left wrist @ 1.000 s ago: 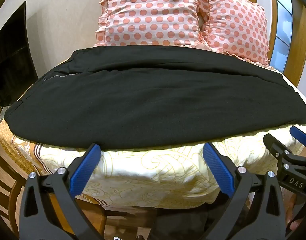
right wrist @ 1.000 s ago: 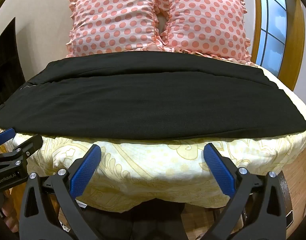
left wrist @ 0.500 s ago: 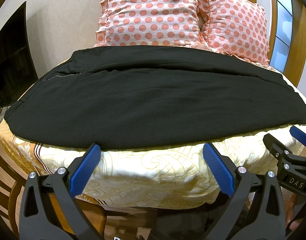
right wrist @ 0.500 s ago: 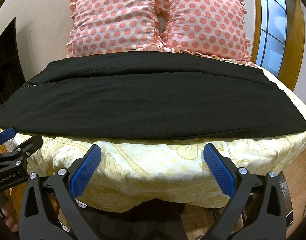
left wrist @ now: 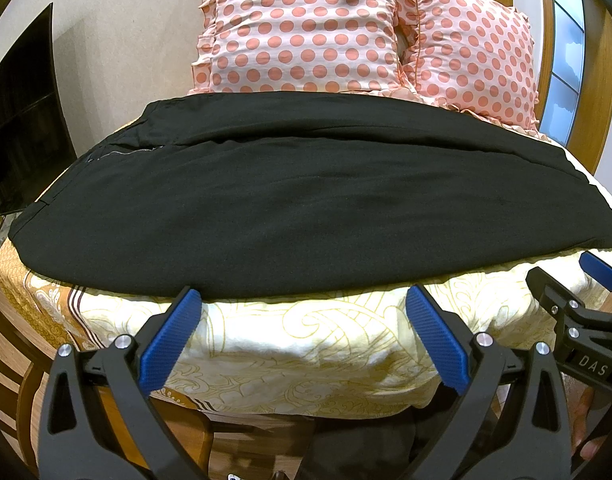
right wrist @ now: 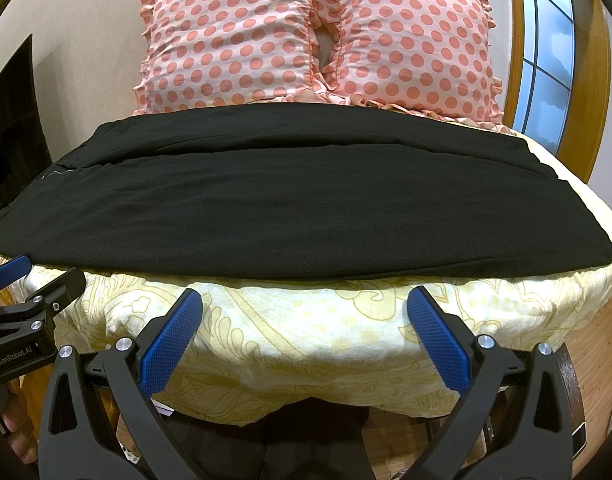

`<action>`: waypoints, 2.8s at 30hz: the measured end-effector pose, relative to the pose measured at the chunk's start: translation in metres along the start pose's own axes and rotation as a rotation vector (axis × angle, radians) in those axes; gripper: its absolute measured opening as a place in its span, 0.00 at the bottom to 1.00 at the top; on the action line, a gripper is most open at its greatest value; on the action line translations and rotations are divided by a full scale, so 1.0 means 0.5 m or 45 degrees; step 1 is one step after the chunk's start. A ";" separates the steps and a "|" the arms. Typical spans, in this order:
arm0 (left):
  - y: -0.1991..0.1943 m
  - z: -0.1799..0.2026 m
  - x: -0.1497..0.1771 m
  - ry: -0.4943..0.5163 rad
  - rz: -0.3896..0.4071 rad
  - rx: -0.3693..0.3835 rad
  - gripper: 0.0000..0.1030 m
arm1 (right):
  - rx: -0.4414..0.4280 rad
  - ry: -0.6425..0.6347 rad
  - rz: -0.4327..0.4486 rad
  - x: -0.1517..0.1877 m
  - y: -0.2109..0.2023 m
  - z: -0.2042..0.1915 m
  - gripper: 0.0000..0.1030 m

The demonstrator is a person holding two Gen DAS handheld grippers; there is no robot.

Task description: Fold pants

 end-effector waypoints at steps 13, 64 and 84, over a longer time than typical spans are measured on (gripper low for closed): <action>0.000 0.000 0.000 0.000 0.000 0.000 0.98 | 0.000 0.000 0.000 0.000 0.001 -0.002 0.99; -0.001 0.000 0.000 0.002 0.002 0.000 0.98 | -0.046 -0.032 -0.004 0.009 -0.007 0.013 0.99; -0.028 -0.027 -0.224 -0.041 0.203 -0.169 0.98 | 0.316 0.171 0.113 -0.332 -0.051 0.409 0.99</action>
Point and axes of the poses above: each gripper's, at about its wrist camera, not at the fingertips, and y roughly the way its jaws point, z to its right, x to its underside, the point moved 9 cm from there along y, roughly the way its jaws point, and after that the axes turned 15 degrees about -x, right-handed, at the moved point
